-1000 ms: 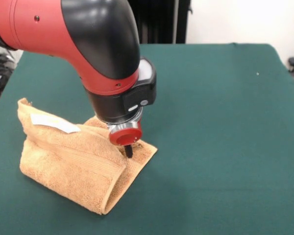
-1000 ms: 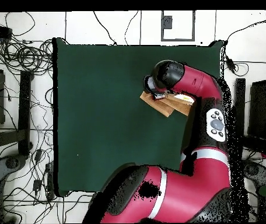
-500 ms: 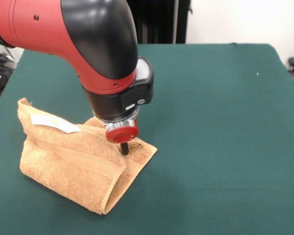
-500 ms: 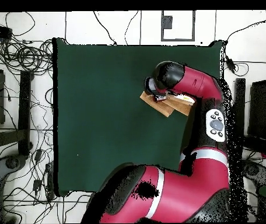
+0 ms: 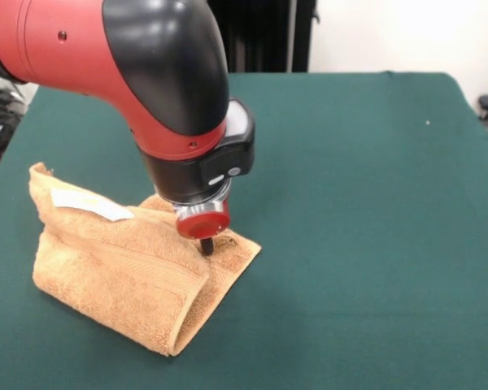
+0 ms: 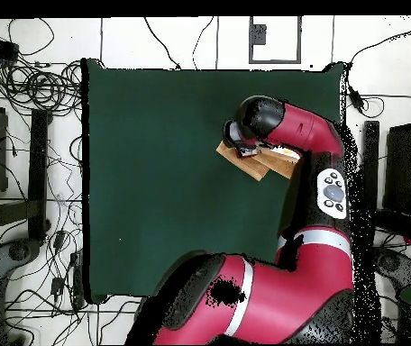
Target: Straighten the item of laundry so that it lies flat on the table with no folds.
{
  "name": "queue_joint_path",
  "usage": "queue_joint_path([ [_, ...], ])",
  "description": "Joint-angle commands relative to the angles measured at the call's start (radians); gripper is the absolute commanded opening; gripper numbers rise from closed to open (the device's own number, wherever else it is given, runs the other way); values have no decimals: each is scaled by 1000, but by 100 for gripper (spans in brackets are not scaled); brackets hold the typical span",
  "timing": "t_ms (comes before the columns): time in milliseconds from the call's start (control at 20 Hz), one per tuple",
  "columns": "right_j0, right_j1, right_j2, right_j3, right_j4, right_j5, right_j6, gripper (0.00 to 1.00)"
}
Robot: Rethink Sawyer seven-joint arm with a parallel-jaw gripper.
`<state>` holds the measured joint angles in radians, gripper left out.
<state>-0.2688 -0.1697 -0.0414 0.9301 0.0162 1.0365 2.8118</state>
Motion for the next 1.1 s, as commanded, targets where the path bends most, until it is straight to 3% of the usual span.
queue_joint_path([
  [50, 20, 23, 73, 109, 50, -73, 82, 0],
  [750, 28, 6, 63, 131, 41, -94, 65, 0],
  [1100, -3, -137, 30, 325, -8, -121, -40, 0],
])
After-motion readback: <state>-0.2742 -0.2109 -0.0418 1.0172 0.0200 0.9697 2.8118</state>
